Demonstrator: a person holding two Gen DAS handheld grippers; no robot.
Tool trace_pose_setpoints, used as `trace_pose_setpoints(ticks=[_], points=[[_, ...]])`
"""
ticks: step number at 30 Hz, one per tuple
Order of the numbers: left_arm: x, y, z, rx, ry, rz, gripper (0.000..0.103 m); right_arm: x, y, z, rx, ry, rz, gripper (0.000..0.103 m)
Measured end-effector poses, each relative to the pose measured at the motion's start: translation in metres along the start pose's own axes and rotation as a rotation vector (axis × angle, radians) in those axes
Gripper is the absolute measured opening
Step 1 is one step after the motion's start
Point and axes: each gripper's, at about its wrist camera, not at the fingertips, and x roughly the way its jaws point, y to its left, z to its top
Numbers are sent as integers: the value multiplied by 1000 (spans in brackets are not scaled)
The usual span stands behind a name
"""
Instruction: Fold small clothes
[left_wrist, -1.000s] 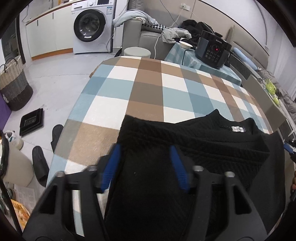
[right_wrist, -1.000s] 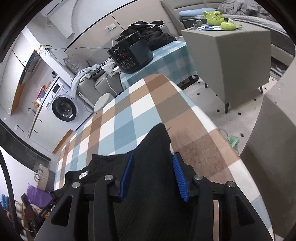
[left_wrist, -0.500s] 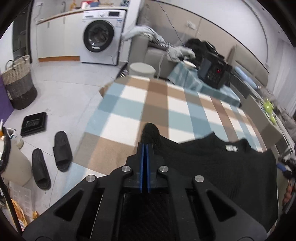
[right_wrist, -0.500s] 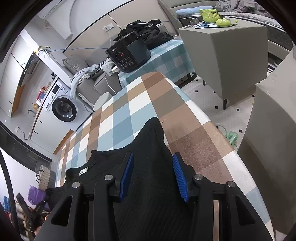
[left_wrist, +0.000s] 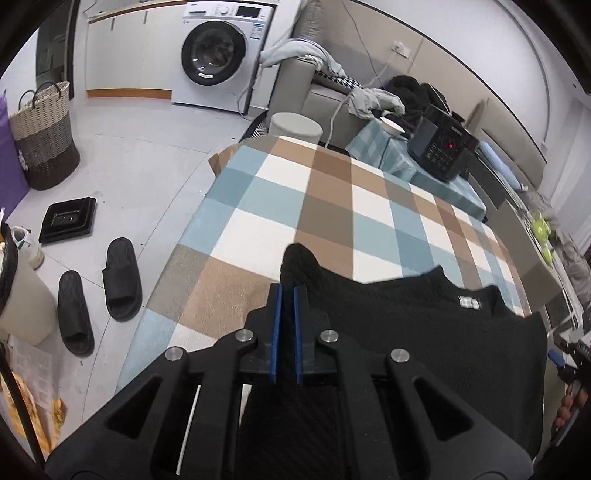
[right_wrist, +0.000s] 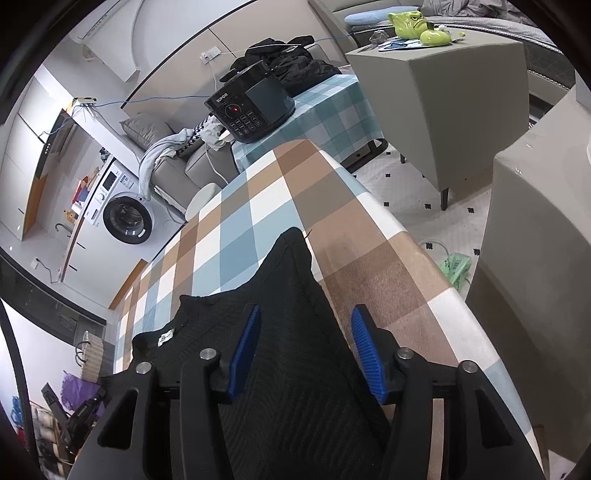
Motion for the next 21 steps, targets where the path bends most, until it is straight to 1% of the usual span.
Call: trace_pose_setpoints(ticks=[1, 2, 3, 4, 5, 8, 10, 11, 12, 14, 15, 16, 17, 21], points=[[0, -1, -2, 7, 14, -1, 23, 0, 0, -1, -7, 5, 0, 53], [0, -3, -3, 9, 23, 1, 40, 2, 0, -1, -18, 13, -6, 53], [-1, -3, -5, 12, 22, 7, 46, 4, 0, -2, -21, 19, -10, 53], [0, -4, -7, 16, 20, 12, 49, 7, 0, -2, -22, 26, -9, 53], [1, -4, -8, 19, 22, 19, 49, 11, 1, -1, -23, 37, -1, 53], [10, -3, -11, 10, 67, 17, 49, 21, 2, 0, -28, 47, -5, 53], [13, -3, -13, 10, 70, 14, 49, 30, 5, 2, -42, 51, -16, 53], [14, -3, -13, 13, 62, 15, 48, 36, 7, 4, -52, 52, -22, 52], [15, -3, -13, 18, 50, 9, 45, 39, 8, 4, -56, 48, -26, 52], [16, -2, -13, 19, 37, -8, 12, 43, 11, 5, -84, 29, -38, 22], [16, -2, -12, 21, 38, -17, 9, 43, 15, 5, -112, 13, -38, 20], [16, -2, -11, 20, 30, -16, 4, 43, 16, 5, -123, 4, -39, 14], [14, -2, -11, 18, 14, -13, 1, 40, 18, 4, -131, -16, -33, 11], [-1, 1, -6, -12, -39, -23, 1, 16, 29, 5, -180, -106, 2, 7]])
